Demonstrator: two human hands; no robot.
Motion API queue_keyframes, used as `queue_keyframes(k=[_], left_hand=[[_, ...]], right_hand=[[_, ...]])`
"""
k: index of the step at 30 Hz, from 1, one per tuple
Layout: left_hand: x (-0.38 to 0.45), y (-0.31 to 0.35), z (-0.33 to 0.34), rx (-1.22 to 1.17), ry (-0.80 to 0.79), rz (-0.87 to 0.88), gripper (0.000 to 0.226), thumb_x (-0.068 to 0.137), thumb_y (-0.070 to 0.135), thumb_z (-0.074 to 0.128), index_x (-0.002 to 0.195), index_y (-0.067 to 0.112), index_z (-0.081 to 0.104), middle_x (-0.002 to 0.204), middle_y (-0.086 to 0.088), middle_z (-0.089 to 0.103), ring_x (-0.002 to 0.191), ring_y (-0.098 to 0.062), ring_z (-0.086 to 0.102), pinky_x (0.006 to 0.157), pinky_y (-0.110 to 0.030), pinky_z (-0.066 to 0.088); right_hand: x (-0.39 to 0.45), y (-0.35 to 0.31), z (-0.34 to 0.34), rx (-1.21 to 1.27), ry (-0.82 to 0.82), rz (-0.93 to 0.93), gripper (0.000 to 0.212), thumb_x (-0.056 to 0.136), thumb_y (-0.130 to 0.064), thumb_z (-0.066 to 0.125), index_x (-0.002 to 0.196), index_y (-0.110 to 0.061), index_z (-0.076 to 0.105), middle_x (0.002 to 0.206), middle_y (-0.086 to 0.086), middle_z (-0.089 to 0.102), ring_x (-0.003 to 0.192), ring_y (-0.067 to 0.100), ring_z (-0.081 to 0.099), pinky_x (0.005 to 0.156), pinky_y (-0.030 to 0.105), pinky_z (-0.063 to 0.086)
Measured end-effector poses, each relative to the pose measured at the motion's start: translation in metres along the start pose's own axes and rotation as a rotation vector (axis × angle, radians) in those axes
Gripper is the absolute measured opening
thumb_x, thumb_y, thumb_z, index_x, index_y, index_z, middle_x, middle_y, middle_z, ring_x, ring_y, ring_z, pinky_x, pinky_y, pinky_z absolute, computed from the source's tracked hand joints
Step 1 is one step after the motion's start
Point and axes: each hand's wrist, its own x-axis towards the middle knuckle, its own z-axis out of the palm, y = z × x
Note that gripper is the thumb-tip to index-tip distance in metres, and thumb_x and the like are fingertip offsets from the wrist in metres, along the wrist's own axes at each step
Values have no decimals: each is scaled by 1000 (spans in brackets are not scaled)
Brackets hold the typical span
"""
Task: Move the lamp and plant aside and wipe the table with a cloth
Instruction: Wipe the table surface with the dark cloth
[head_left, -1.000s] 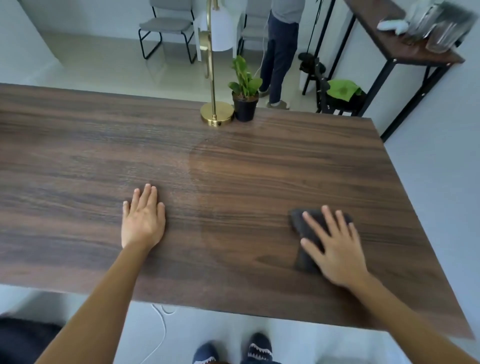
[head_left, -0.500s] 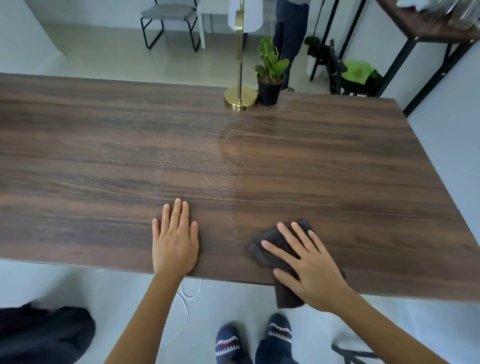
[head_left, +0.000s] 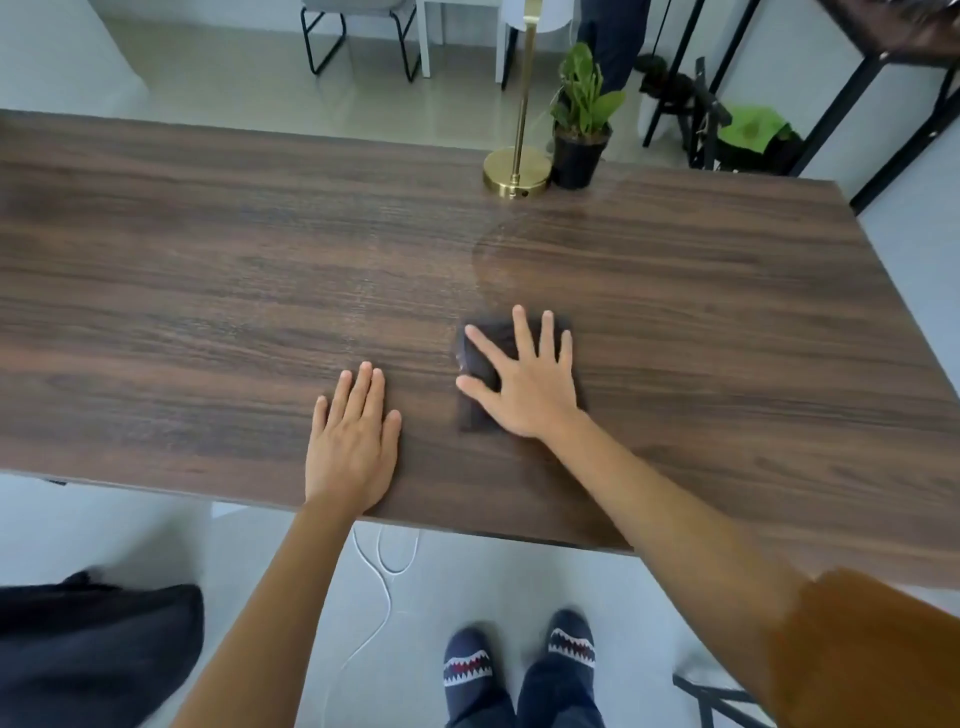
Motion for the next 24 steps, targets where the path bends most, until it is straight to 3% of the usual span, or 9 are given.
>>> queue_keyframes(k=[3, 6, 10, 12, 14, 17, 19, 21, 24], left_hand=[[-9, -4, 5, 1, -19, -9, 63, 94, 42, 15, 150, 13, 19, 159, -2, 15, 147, -23, 10, 117, -47, 12], [-14, 3, 8, 7, -16, 3, 64, 94, 43, 12, 150, 13, 20, 159, -2, 16, 147, -23, 10, 117, -47, 12], [-7, 15, 6, -10, -1, 27, 64, 94, 43, 10, 150, 13, 19, 159, -2, 16, 147, -23, 9, 117, -47, 11], [-2, 19, 3, -12, 3, 36, 62, 95, 42, 12, 150, 14, 16, 160, 0, 13, 147, -22, 6, 118, -47, 10], [-2, 16, 2, -22, 8, 23, 61, 96, 41, 12, 151, 16, 13, 160, 1, 9, 148, -20, 3, 118, -46, 7], [-6, 1, 1, -16, 22, -17, 60, 96, 41, 13, 151, 17, 11, 160, 3, 7, 148, -19, 0, 118, -45, 5], [-3, -7, 0, -8, 28, -36, 61, 96, 42, 13, 151, 17, 12, 160, 3, 7, 148, -19, 1, 118, -45, 5], [-4, -10, 4, 0, 8, -37, 62, 95, 42, 11, 151, 16, 12, 160, 2, 7, 148, -19, 0, 118, -45, 5], [-14, -5, 10, 8, -28, -28, 63, 94, 43, 9, 151, 16, 12, 160, 2, 8, 148, -19, 1, 118, -45, 5]], right_hand=[[-90, 11, 24, -48, 55, -192, 66, 87, -75, 29, 148, -53, 19, 165, 8, 8, 148, 44, 4, 116, 61, 11], [-147, 80, 20, -63, 54, -166, 64, 87, -79, 22, 147, -57, 15, 164, 2, 11, 149, 39, 12, 115, 57, 18], [-100, 141, -5, -63, 21, 236, 70, 82, -83, 15, 146, -59, 5, 165, 1, 2, 149, 38, 3, 117, 58, 11], [-33, 135, -27, 0, 50, 465, 72, 83, -83, 16, 148, -55, 5, 165, 5, -3, 149, 41, -4, 117, 61, 4], [35, 103, -40, 48, 18, 539, 72, 86, -80, 15, 150, -51, 3, 165, 9, -8, 147, 44, -10, 116, 63, -2], [86, 17, -30, 20, -49, 270, 66, 91, -73, 16, 151, -49, 2, 164, 8, -10, 148, 43, -11, 117, 61, -5], [70, -23, -10, 4, -29, 32, 62, 94, -68, 20, 151, -50, 6, 165, 7, -6, 149, 39, -7, 119, 57, -2], [15, -30, 10, -12, 26, -125, 60, 94, -65, 24, 150, -49, 14, 165, 7, 3, 150, 37, 1, 119, 55, 5], [-96, 12, 27, -2, 14, -274, 56, 95, -64, 26, 149, -51, 19, 165, 2, 10, 151, 32, 7, 120, 51, 11]])
